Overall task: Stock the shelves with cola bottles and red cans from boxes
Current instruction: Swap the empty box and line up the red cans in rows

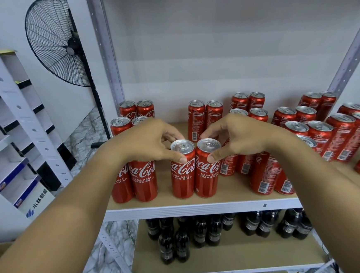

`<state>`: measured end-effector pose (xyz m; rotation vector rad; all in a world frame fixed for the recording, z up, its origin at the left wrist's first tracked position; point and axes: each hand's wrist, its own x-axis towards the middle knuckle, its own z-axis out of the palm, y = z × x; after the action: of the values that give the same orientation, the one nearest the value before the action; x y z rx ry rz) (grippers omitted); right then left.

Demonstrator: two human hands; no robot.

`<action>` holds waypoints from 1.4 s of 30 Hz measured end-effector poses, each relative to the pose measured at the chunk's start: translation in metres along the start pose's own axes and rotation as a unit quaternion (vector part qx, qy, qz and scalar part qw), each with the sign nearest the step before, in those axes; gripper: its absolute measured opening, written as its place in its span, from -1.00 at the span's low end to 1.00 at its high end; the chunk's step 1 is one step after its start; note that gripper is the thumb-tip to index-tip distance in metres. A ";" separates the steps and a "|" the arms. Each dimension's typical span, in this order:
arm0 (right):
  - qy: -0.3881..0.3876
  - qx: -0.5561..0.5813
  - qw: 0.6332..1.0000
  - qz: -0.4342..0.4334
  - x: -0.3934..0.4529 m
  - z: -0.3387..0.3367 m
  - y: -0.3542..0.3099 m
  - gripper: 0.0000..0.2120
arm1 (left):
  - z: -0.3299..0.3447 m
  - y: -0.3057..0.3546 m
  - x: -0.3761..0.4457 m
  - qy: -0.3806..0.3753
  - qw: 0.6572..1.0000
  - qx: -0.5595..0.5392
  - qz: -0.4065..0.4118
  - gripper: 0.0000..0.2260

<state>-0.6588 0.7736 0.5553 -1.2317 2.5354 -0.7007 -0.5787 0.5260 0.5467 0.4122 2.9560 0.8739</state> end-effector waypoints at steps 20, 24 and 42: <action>0.159 -0.011 0.984 0.077 -0.025 -0.046 0.053 -0.68 | -0.004 0.040 0.085 -0.018 0.995 0.094 -0.001 -0.63; 0.090 -0.120 0.976 0.159 -0.026 -0.055 0.066 -0.52 | 0.013 0.059 0.118 -0.035 0.995 0.098 0.000 -0.45; 0.024 -0.124 0.984 0.122 0.020 -0.055 0.071 -0.66 | 0.014 0.054 0.136 -0.057 0.982 0.176 0.026 -0.59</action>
<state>-0.7417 0.8132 0.5662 -0.9538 2.8164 -0.3728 -0.6955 0.6127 0.5696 0.5319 3.0001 0.3120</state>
